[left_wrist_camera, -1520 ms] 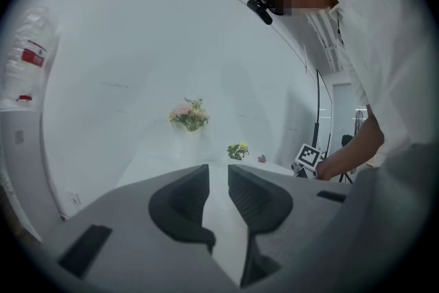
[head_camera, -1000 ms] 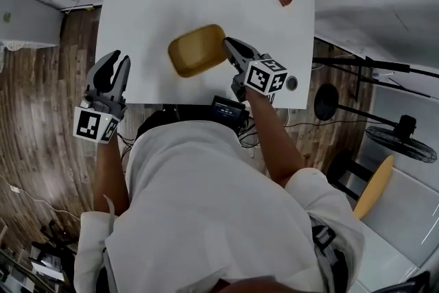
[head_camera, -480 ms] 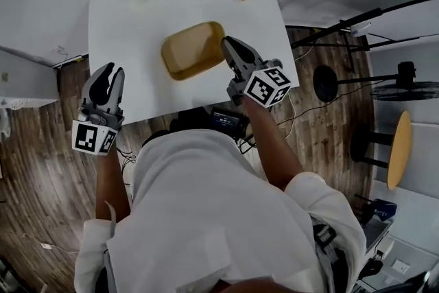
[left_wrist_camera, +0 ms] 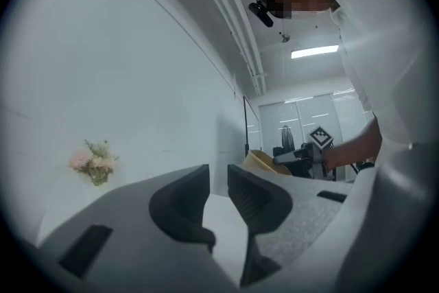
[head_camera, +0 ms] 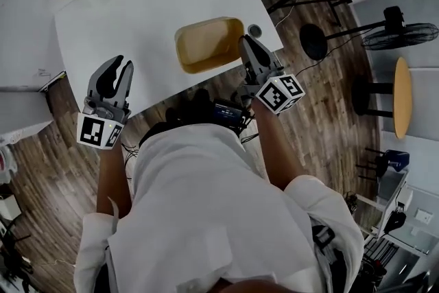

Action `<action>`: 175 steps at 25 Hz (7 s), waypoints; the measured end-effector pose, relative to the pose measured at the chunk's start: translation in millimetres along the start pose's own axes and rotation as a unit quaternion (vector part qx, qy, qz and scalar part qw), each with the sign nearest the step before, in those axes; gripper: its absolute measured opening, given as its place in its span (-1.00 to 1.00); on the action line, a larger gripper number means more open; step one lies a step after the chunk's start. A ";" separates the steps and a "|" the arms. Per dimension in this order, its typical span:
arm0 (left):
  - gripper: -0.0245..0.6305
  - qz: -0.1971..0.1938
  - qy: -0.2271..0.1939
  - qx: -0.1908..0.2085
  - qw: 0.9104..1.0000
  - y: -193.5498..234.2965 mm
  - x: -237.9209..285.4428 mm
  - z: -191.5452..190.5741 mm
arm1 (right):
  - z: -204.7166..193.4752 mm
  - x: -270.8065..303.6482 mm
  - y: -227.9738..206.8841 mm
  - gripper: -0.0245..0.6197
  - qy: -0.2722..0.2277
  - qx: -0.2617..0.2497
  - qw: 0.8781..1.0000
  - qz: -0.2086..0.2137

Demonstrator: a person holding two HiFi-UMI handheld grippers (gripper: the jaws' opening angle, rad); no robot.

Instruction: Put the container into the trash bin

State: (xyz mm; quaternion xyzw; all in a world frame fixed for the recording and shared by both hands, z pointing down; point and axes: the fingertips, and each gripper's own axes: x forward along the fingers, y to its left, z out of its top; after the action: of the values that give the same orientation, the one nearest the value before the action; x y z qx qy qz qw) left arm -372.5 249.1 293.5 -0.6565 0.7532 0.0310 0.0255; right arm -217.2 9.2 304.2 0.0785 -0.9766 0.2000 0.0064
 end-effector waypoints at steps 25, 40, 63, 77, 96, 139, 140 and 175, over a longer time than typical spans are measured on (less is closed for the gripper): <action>-0.66 -0.268 0.028 -0.014 0.963 -286.4 213.7 -20.1 | 55.3 -336.0 -201.5 -0.79 -0.145 0.038 0.954 -0.258; -0.66 -0.348 0.087 -0.016 0.933 -454.2 295.7 -73.3 | 2.2 -474.6 -315.0 -0.79 -0.131 0.126 0.925 -0.334; -0.67 -0.346 0.233 -0.036 0.908 -490.3 332.9 -351.8 | -303.3 -460.9 -494.3 -0.79 0.006 0.268 0.894 -0.358; -0.67 -0.351 0.297 -0.088 0.883 -510.5 305.1 -496.8 | -484.3 -458.6 -545.1 -0.79 0.087 0.267 0.894 -0.350; -0.67 -0.351 0.331 -0.100 0.870 -497.5 262.3 -577.8 | -594.6 -443.5 -566.7 -0.79 0.072 0.301 0.855 -0.417; -0.67 -0.304 0.111 -0.011 0.946 -478.5 409.9 -121.1 | 59.8 -459.9 -439.9 -0.81 -0.127 -0.049 0.951 -0.278; -0.67 -0.301 0.104 -0.007 0.948 -476.2 404.2 -103.4 | 84.5 -469.1 -424.4 -0.81 -0.136 -0.070 0.948 -0.280; -0.69 -0.306 0.003 0.002 0.952 -335.9 200.5 43.8 | 99.8 -426.4 -89.5 -0.80 -0.139 -0.208 0.894 -0.372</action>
State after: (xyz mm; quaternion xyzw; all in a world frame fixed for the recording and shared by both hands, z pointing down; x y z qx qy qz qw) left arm -67.1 9.0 229.5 -0.8555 0.5165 0.0180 0.0325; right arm 219.7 -46.8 228.6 0.4596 -0.8865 -0.0379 -0.0395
